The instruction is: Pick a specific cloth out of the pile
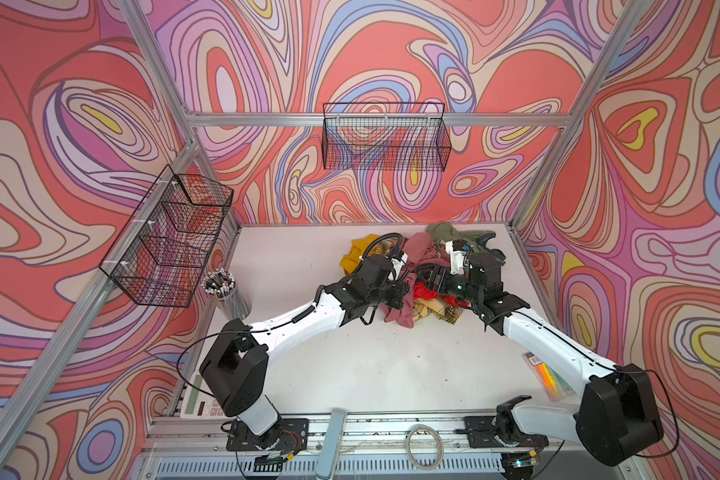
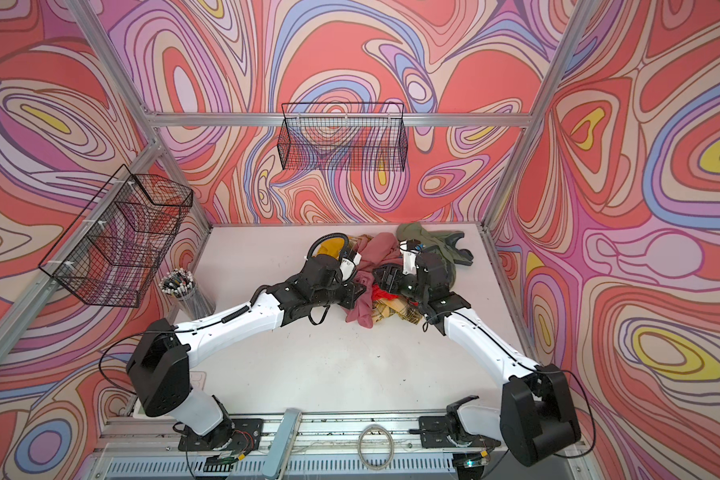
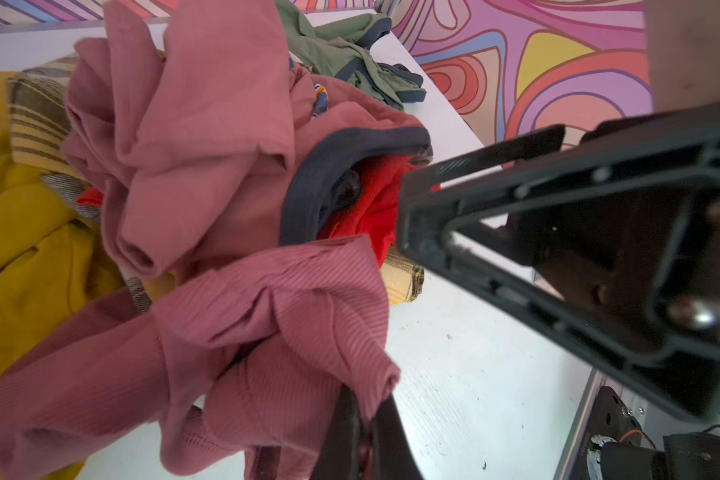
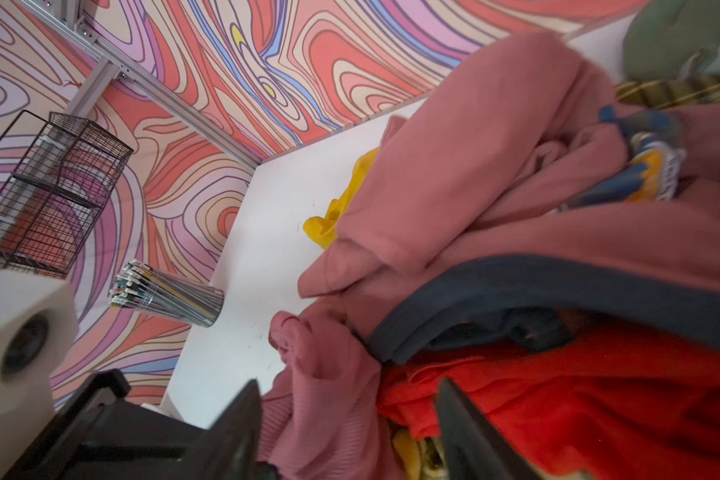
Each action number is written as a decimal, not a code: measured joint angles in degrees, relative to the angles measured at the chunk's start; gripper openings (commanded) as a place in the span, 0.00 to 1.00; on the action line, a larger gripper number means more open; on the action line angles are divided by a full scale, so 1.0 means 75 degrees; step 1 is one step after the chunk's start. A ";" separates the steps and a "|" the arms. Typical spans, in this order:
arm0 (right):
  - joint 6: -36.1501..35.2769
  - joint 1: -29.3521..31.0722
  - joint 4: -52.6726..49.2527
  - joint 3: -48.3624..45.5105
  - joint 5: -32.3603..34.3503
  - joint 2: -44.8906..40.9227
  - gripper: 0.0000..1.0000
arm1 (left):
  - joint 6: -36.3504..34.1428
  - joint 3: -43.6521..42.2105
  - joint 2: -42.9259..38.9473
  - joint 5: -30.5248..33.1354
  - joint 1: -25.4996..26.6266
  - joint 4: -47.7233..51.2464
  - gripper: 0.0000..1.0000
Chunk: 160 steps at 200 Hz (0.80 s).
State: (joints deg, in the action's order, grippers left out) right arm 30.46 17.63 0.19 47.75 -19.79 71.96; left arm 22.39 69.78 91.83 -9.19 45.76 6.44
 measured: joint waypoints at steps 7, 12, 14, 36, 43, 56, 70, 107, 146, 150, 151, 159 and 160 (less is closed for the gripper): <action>-0.0041 -0.0032 -0.0029 -0.0015 0.0096 -0.0087 0.98 | -0.0017 0.0050 -0.0105 0.0061 0.0000 0.0195 0.00; -0.0058 -0.0055 -0.0052 -0.0020 0.0157 -0.0143 0.98 | -0.0038 0.0117 -0.0163 0.0096 -0.0003 0.0338 0.00; -0.0073 -0.0061 -0.0067 -0.0020 0.0187 -0.0163 0.98 | -0.0047 0.0157 -0.0201 0.0114 -0.0003 0.0396 0.00; -0.0216 -0.0114 -0.0172 -0.0035 0.0507 -0.0335 0.98 | -0.0128 0.0673 -0.0443 0.0227 0.0000 0.0959 0.00; -0.0280 -0.0140 -0.0189 -0.0058 0.0612 -0.0379 0.99 | -0.0152 0.0851 -0.0545 0.0254 -0.0003 0.1137 0.00; -0.0373 -0.0195 -0.0204 -0.0128 0.0784 -0.0414 0.98 | -0.0166 0.1113 -0.0729 0.0323 -0.0003 0.1405 0.00; -0.0458 -0.0277 -0.0198 -0.0245 0.0927 -0.0408 0.98 | -0.0172 0.1408 -0.0915 0.0449 0.0000 0.1731 0.00; -0.0595 -0.0396 -0.0157 -0.0667 0.1110 -0.0280 0.98 | -0.0192 0.2107 -0.1212 0.0918 0.0000 0.2570 0.00; -0.0694 -0.0501 -0.0117 -0.1003 0.1317 -0.0265 0.98 | -0.0271 0.2422 -0.1594 0.1714 0.0000 0.3494 0.00; -0.0720 -0.0516 -0.0119 -0.1005 0.1343 -0.0265 0.98 | -0.0297 0.2454 -0.1647 0.1824 0.0003 0.3602 0.00; -0.0723 -0.0519 -0.0122 -0.1008 0.1352 -0.0265 0.98 | -0.0306 0.2465 -0.1661 0.1868 0.0000 0.3643 0.00; -0.0766 -0.0542 -0.0128 -0.1008 0.1428 -0.0265 0.98 | -0.0347 0.2512 -0.1769 0.2095 0.0000 0.3806 0.00; -0.0769 -0.0545 -0.0131 -0.1008 0.1434 -0.0265 0.98 | -0.0358 0.2515 -0.1784 0.2113 0.0003 0.3815 0.00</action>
State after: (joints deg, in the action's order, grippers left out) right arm 24.69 13.54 -0.80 40.18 -9.04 69.97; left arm 19.70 88.64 78.46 6.66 45.78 35.05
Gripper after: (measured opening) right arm 0.984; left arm 0.066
